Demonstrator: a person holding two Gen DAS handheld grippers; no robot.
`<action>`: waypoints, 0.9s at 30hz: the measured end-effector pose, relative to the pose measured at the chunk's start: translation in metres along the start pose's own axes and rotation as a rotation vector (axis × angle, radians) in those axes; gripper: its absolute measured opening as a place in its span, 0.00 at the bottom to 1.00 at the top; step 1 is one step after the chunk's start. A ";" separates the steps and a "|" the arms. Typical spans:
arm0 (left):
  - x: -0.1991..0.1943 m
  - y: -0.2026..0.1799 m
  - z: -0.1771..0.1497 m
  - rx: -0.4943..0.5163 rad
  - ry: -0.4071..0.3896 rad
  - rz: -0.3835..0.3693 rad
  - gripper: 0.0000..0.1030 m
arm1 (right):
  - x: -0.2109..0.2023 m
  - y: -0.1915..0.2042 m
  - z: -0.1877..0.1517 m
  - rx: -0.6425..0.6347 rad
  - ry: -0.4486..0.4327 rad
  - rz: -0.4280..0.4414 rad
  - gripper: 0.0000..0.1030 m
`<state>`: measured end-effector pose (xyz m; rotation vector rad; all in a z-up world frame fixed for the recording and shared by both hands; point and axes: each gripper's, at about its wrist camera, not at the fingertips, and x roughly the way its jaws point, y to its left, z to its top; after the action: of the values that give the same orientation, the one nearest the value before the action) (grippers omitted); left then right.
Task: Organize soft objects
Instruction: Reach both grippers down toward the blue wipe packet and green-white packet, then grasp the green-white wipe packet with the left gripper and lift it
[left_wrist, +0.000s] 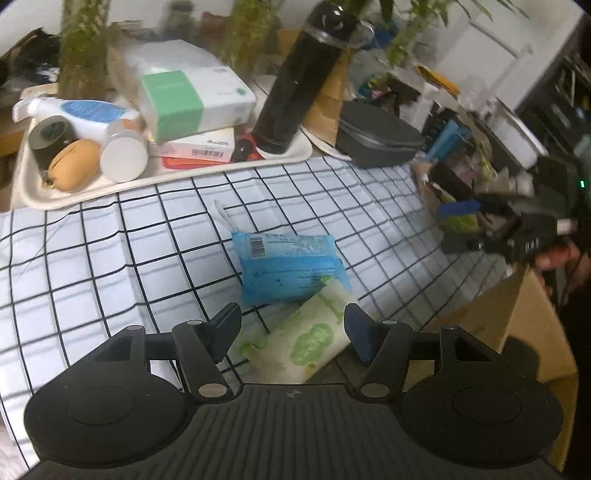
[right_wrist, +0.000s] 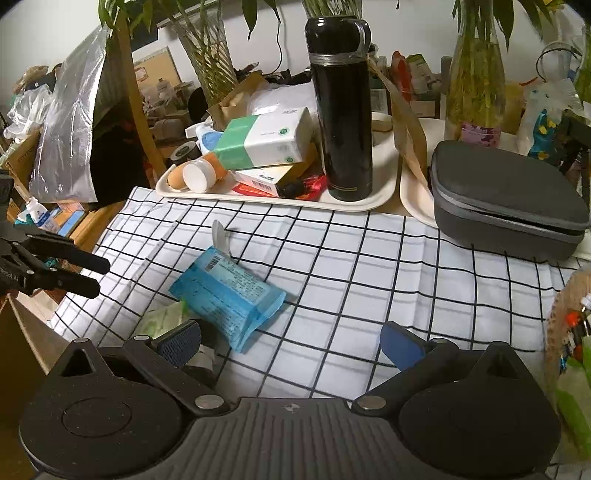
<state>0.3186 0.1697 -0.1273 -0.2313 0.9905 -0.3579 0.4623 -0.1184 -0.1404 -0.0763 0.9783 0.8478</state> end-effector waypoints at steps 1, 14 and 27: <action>0.003 0.003 0.000 0.012 0.010 -0.009 0.59 | 0.002 -0.001 0.001 0.000 0.004 0.002 1.00; 0.056 0.013 0.005 0.087 0.133 -0.226 0.59 | 0.016 -0.002 0.006 -0.042 0.030 0.006 1.00; 0.086 0.022 0.001 0.143 0.194 -0.303 0.60 | 0.016 -0.003 0.007 -0.046 0.033 -0.009 1.00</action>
<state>0.3659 0.1561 -0.2009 -0.2201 1.1173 -0.7364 0.4737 -0.1085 -0.1495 -0.1341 0.9884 0.8632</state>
